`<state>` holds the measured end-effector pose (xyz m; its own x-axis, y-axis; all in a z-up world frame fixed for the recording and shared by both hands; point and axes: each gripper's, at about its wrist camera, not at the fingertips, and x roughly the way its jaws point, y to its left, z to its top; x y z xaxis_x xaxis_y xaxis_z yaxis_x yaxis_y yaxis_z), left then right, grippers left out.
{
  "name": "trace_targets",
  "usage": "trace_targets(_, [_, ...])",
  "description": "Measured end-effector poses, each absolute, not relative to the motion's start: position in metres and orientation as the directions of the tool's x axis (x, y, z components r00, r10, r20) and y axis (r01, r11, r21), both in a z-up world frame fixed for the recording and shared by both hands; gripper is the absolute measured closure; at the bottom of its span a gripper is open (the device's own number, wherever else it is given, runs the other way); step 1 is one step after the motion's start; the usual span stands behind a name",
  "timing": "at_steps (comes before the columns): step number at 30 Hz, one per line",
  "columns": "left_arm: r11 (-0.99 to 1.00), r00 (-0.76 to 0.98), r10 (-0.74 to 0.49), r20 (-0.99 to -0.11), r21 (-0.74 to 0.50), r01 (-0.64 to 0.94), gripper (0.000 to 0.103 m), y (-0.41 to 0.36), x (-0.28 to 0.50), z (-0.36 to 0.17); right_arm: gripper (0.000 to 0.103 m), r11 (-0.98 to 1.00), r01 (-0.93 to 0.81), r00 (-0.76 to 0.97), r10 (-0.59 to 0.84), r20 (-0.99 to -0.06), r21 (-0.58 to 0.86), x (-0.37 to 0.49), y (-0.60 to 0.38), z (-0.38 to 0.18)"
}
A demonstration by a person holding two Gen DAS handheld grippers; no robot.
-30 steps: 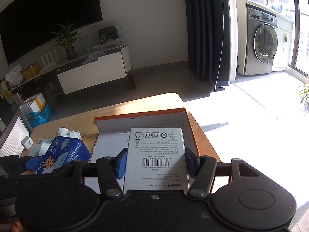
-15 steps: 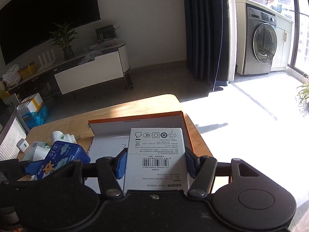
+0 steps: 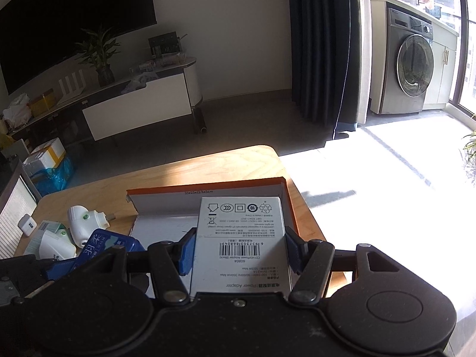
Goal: Organize rigid objects
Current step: 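Lower the white box into the tray and open the right tool while the left tool releases the tin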
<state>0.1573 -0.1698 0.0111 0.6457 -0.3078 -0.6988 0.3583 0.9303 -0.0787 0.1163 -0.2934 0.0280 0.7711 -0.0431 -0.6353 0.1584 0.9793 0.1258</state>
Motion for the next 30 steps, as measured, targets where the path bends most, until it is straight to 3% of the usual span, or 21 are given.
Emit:
trace_targets(4, [0.929, 0.64, -0.312, -0.702, -0.086, 0.359, 0.04, -0.172, 0.162, 0.008, 0.031, 0.983, 0.128, 0.768, -0.014, -0.64, 0.132, 0.131, -0.295, 0.025])
trace_targets(8, [0.927, 0.631, -0.319, -0.708, -0.093, 0.364, 0.04, -0.175, 0.166, 0.005, 0.025, 0.983, 0.128, 0.821, -0.03, -0.57, 0.134, 0.134, -0.301, 0.033])
trace_targets(18, [0.919, 0.606, -0.345, -0.717, -0.128, 0.372, 0.039, -0.191, 0.183, 0.0, 0.025, 0.972, 0.169, 0.866, -0.067, -0.495, 0.164, 0.098, -0.318, 0.051])
trace_targets(22, [0.926, 0.625, -0.33, -0.708, -0.115, 0.359, 0.023, -0.19, 0.176, 0.005, 0.024, 0.972, 0.172, 0.862, -0.07, -0.502, 0.161, 0.087, -0.319, 0.053])
trace_targets(25, [0.932, 0.635, -0.314, -0.706, -0.101, 0.349, 0.022, -0.185, 0.169, 0.013, 0.023, 0.971, 0.177, 0.856, -0.073, -0.512, 0.158, 0.083, -0.317, 0.054])
trace_targets(30, [0.945, 0.66, -0.276, -0.699, -0.074, 0.318, 0.012, -0.175, 0.157, 0.026, 0.02, 0.969, 0.183, 0.845, -0.07, -0.53, 0.164, 0.079, -0.312, 0.053])
